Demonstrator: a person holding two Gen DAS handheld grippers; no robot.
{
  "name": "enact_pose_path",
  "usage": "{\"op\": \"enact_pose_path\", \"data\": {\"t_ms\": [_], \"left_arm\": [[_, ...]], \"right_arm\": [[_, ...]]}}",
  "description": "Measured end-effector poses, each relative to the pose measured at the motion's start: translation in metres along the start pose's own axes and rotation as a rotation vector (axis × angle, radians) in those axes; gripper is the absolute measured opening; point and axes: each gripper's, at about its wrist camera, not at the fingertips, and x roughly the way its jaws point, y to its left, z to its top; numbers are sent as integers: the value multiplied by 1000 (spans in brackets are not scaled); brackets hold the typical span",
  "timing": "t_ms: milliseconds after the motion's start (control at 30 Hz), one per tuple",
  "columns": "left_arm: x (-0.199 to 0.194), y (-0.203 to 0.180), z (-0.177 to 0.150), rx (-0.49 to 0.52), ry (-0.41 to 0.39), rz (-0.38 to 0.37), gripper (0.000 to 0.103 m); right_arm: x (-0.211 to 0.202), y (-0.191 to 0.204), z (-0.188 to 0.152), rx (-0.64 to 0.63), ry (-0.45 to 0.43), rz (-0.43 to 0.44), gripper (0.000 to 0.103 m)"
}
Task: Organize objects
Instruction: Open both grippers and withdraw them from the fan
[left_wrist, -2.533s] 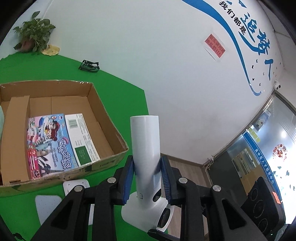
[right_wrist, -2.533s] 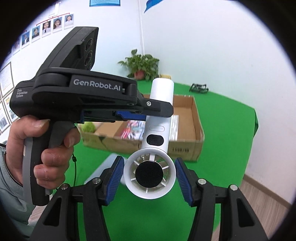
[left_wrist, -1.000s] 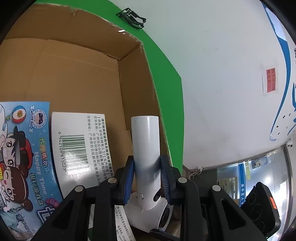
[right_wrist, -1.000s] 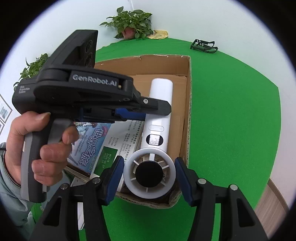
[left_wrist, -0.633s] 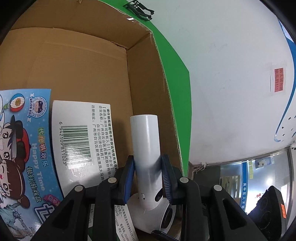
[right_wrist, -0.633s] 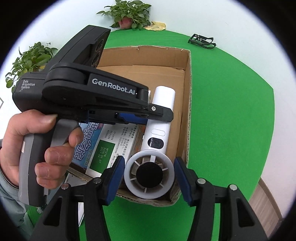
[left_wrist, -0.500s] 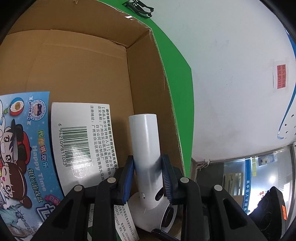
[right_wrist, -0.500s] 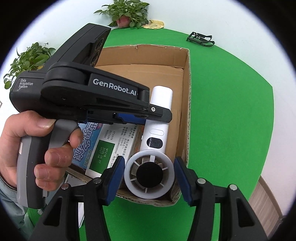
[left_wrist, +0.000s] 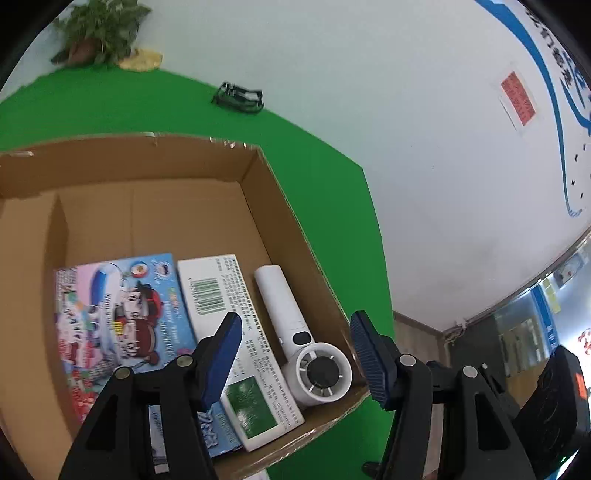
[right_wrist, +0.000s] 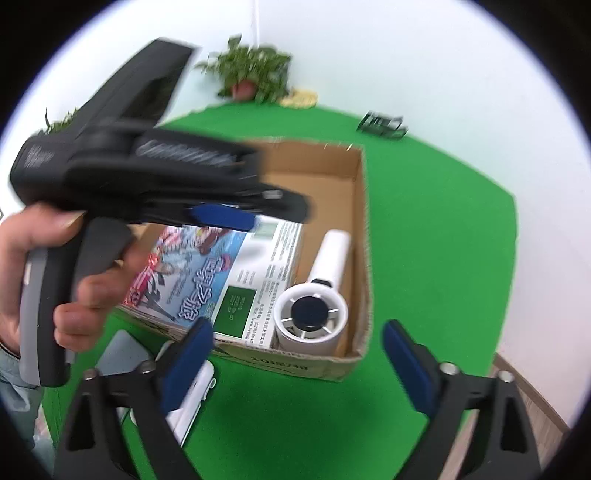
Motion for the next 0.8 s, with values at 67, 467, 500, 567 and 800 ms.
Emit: {"op": "enact_pose_path", "data": {"t_ms": [67,467,500,567,800], "left_arm": [[-29,-8,-11,53,-87,71,77],[-177,-38,-129,244,-452,474,101],[-182,-37,-136,239,-456,480,101],[-186,-31,-148,230,-450,479,101],[-202,-4,-185,185,-395,502,101]], "right_arm": [[-11,1,-8,11,-31,-18,102],[-48,42,-27,74,-125,11,102],[-54,47,-30,79,-126,15,102],[-62,56,-36,87,-121,25,102],[-64,85,-50,104,-95,37,102]]}}
